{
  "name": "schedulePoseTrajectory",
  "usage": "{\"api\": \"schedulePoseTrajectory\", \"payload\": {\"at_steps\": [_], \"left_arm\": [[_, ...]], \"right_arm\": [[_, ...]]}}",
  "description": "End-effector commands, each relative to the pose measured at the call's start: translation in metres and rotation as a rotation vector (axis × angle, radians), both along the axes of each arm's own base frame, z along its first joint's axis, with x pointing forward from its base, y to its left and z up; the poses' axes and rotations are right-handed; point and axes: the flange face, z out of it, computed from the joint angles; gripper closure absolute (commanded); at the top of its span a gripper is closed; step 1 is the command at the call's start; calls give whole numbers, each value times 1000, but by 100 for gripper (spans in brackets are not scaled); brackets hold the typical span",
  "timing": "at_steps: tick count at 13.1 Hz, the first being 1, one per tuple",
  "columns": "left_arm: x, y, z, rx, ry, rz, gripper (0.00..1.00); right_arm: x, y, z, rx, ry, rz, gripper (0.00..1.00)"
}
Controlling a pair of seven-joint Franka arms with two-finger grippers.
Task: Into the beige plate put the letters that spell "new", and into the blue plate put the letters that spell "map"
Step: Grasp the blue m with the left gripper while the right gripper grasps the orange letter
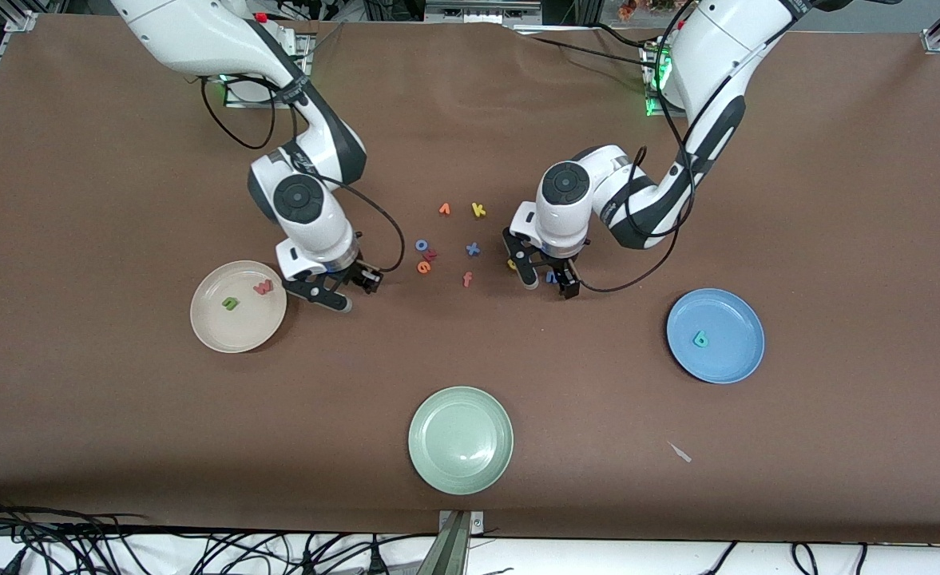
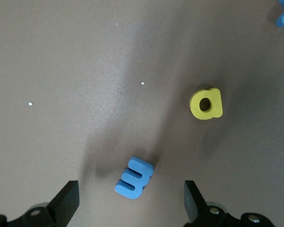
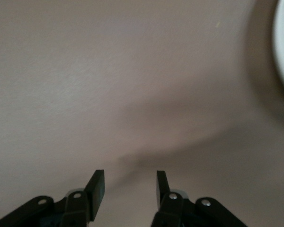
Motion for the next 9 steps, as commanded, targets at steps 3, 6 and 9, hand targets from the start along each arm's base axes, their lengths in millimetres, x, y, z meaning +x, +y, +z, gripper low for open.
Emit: {"api": "schedulePoseTrajectory", "payload": {"at_steps": [3, 6, 9], "left_arm": [[3, 9, -13, -31, -25, -19, 14], [8, 13, -18, -46, -26, -8, 48], [13, 25, -16, -43, -26, 23, 93]], "right_arm": [[-11, 39, -7, 29, 13, -221, 48], [-14, 72, -15, 58, 9, -318, 47], [-21, 90, -14, 69, 6, -332, 47]]}}
